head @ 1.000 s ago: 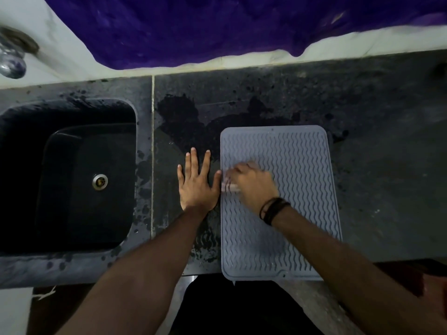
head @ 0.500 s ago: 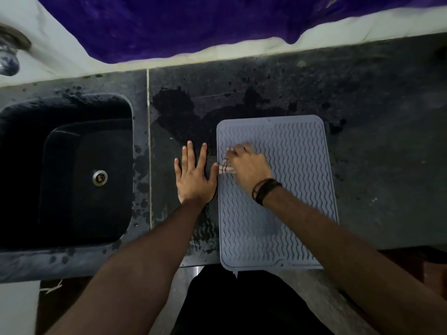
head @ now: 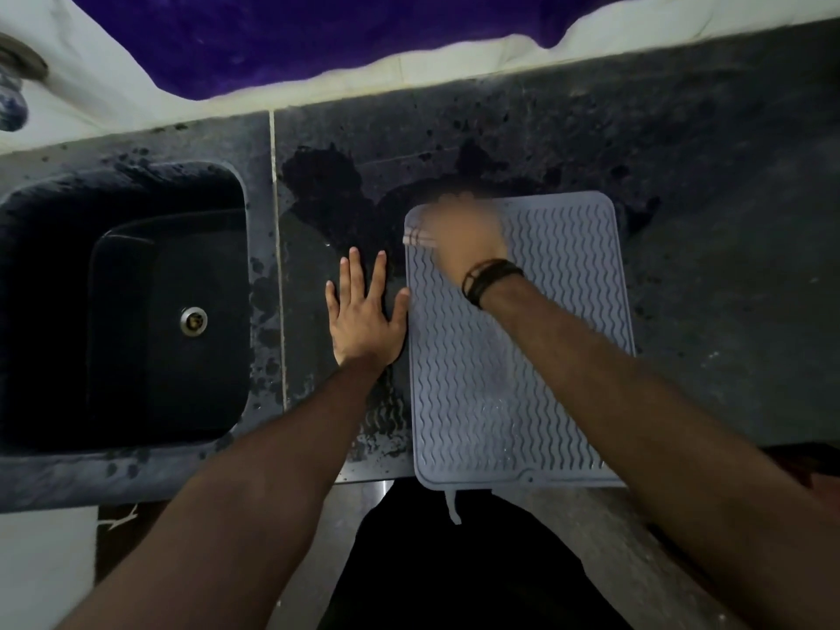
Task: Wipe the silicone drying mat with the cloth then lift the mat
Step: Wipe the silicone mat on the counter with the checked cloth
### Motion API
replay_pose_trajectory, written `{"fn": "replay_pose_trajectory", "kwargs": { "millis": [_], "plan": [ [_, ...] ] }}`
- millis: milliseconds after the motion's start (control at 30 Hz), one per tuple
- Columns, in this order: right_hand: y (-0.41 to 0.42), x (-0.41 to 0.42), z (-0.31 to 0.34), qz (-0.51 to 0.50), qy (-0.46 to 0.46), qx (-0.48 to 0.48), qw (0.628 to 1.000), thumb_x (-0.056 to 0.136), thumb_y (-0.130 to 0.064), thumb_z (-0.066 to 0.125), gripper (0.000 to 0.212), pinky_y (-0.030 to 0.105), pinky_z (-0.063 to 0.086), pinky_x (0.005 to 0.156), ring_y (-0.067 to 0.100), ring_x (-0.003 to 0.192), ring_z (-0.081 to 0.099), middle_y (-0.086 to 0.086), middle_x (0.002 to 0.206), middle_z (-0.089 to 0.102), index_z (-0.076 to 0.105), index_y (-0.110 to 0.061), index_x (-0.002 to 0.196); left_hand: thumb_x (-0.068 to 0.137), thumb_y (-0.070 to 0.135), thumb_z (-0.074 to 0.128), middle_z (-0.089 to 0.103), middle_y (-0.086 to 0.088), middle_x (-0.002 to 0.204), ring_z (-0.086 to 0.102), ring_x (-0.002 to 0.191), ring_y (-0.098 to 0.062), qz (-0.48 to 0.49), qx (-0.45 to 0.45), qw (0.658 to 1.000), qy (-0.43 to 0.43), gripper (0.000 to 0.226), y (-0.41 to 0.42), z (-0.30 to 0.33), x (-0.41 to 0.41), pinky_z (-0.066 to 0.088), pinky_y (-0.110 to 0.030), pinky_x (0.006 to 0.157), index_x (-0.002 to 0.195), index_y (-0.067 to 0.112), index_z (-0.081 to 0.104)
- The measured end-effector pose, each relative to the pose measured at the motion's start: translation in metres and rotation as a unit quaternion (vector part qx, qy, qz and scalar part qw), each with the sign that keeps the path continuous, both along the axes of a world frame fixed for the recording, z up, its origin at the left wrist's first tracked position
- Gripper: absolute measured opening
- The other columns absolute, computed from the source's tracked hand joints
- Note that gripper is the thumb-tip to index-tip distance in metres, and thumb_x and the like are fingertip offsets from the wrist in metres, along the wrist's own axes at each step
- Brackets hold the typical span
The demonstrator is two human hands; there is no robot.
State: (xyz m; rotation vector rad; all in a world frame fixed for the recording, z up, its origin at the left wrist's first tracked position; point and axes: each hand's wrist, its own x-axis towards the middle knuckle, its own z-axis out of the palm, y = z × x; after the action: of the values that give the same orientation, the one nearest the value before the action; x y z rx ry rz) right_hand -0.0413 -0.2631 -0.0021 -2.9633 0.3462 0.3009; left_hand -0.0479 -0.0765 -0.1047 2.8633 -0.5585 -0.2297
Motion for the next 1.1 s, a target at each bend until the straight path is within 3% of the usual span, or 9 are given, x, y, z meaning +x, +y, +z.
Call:
{"fn": "replay_pose_trajectory", "kwargs": {
  "millis": [133,267,500,633,767,867,1100],
  "plan": [
    [0.008,-0.005,-0.010,0.016,0.029,-0.015,0.999,0.084,-0.012,0.059,0.043,0.042,0.050,0.081,0.030,0.124,0.042,0.010,0.128,0.051,0.054,-0.013,0.126,0.104,0.062,0.027,0.004,-0.005,0.173,0.001,0.159,-0.023,0.001,0.003,1.000,0.000,0.068,0.000,0.000,0.001,0.002,-0.048,0.128,0.165,0.033,0.016],
    [0.027,-0.064,-0.013,0.040,0.042,0.012,0.998,0.084,-0.020,0.061,0.053,0.043,0.050,0.084,0.031,0.132,0.032,0.010,0.137,0.043,0.045,-0.015,0.134,0.104,0.062,0.026,0.004,-0.006,0.173,0.001,0.159,-0.024,-0.003,0.006,1.000,-0.004,0.068,0.001,0.001,0.000,0.004,-0.049,0.128,0.165,0.032,0.015],
    [0.058,-0.143,-0.018,0.057,0.045,0.035,0.997,0.072,-0.015,0.070,0.056,0.040,0.055,0.067,0.031,0.121,0.044,0.009,0.129,0.051,0.055,-0.014,0.126,0.105,0.061,0.028,0.003,-0.007,0.173,0.000,0.159,-0.025,-0.001,0.008,1.000,0.004,0.068,0.000,0.001,0.000,0.003,-0.050,0.128,0.165,0.032,0.014],
    [0.050,-0.128,-0.006,0.048,0.025,0.078,0.995,0.075,-0.018,0.068,0.047,0.039,0.051,0.074,0.026,0.119,0.046,0.003,0.123,0.056,0.059,-0.019,0.121,0.104,0.062,0.027,0.004,-0.007,0.173,0.000,0.159,-0.025,-0.004,0.004,1.000,0.006,0.069,0.000,0.002,0.000,0.003,-0.050,0.128,0.165,0.032,0.015],
    [0.035,-0.070,0.000,0.007,-0.036,0.055,0.998,0.081,-0.016,0.063,0.044,0.042,0.050,0.077,0.025,0.122,0.043,0.002,0.125,0.054,0.056,-0.021,0.123,0.100,0.061,0.020,0.003,-0.007,0.173,0.001,0.159,-0.025,-0.008,0.015,1.000,0.002,0.072,0.001,0.004,0.000,0.004,-0.050,0.127,0.165,0.031,0.014],
    [0.036,-0.050,-0.009,0.002,0.005,0.025,1.000,0.084,-0.014,0.059,0.039,0.041,0.049,0.078,0.026,0.120,0.044,0.004,0.123,0.055,0.057,-0.019,0.123,0.099,0.061,0.018,0.002,-0.007,0.173,0.001,0.159,-0.026,-0.009,0.023,1.000,0.003,0.073,0.001,0.005,0.000,0.003,-0.050,0.127,0.165,0.031,0.011],
    [0.062,-0.122,-0.020,0.022,0.017,0.061,0.998,0.076,-0.020,0.070,0.054,0.042,0.052,0.079,0.028,0.126,0.040,0.004,0.130,0.052,0.054,-0.019,0.128,0.104,0.062,0.027,0.002,-0.007,0.173,0.000,0.159,-0.025,-0.008,0.000,1.000,0.011,0.069,0.002,0.003,0.000,0.002,-0.049,0.128,0.165,0.031,0.014]
  ]
}}
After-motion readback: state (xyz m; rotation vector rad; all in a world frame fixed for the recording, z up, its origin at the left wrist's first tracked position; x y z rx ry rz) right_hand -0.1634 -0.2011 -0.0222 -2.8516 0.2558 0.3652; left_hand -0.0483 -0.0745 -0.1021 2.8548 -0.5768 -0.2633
